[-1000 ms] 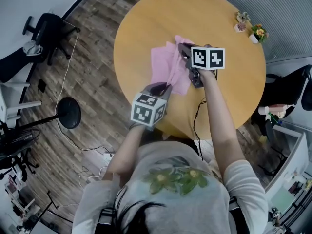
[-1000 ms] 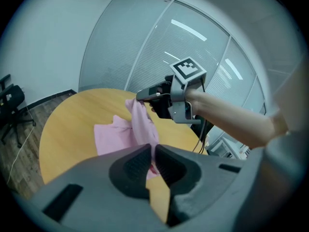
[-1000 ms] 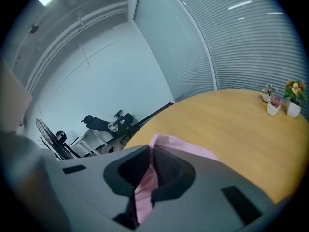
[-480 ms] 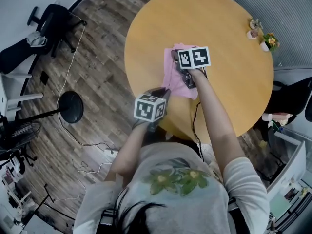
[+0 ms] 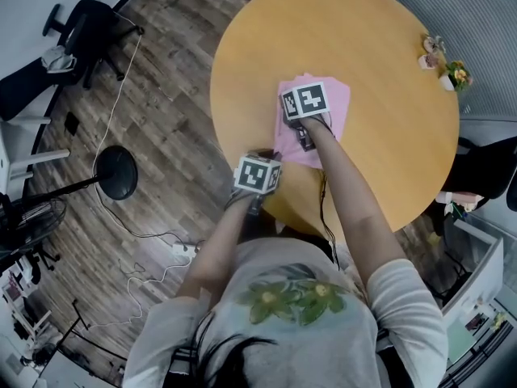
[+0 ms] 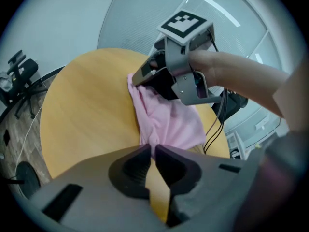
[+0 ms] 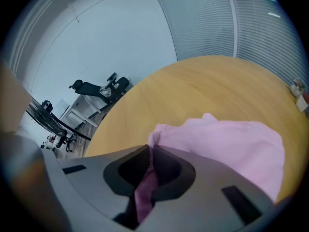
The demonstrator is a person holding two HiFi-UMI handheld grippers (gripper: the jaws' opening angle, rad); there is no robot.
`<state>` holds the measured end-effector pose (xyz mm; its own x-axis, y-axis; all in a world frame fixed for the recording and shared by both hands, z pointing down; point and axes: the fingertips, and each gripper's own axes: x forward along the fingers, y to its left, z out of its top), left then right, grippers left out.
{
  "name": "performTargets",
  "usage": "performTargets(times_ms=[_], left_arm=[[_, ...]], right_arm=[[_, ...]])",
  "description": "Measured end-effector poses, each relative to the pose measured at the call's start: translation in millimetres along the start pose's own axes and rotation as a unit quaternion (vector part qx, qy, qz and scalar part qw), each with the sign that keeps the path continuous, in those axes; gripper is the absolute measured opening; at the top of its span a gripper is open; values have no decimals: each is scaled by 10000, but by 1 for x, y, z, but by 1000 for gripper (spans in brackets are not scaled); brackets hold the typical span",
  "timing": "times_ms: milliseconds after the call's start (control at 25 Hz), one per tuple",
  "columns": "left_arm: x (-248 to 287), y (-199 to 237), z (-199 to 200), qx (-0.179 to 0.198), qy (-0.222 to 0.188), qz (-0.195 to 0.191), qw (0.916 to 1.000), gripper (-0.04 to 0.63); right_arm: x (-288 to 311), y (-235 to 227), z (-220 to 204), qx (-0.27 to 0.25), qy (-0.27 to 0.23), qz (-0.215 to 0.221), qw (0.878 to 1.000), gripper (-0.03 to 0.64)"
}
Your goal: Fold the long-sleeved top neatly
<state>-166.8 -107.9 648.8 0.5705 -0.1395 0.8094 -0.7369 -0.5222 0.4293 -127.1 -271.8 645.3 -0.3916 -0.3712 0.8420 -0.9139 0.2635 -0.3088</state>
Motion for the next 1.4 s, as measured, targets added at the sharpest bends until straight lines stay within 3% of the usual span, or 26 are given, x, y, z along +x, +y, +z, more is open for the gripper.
performTargets(times_ms=[200,320,560,680,720,800,880,1120,1240,1400], left_arm=[[12,4,-1,591,196,122,9980,32],[15,5,-3,634,246,121,9976,32],[6,11,-1,659,253,491,9963,32],[12,1,-2,446,63,200,9988,36],[12,-4,-2,347,22,35,9994,55],[7,-11,0,221,-20,-196,9996,149],[1,-13,4,235,-119,-243,9994,208],[-32,-6,33,239,-730,-145,9969,222],[-58,-3,53,221,-1127,-39,9934,222],[-92,-6,78,301,-1572,238,9868,222]], right_arm=[[8,-1,-3,-91,13,-51,9999,38],[8,-2,-4,-10,32,7,10000,38],[7,0,-2,-124,-14,-92,9999,40],[4,8,-2,4,-34,168,9999,65],[1,11,-1,115,-62,312,9994,125],[-7,17,2,371,-176,525,9978,163],[-20,18,9,603,-385,680,9951,175],[-97,20,37,959,-1462,1003,9795,175],[-139,18,39,863,-1960,851,9731,175],[-185,17,30,361,-2433,378,9685,175]])
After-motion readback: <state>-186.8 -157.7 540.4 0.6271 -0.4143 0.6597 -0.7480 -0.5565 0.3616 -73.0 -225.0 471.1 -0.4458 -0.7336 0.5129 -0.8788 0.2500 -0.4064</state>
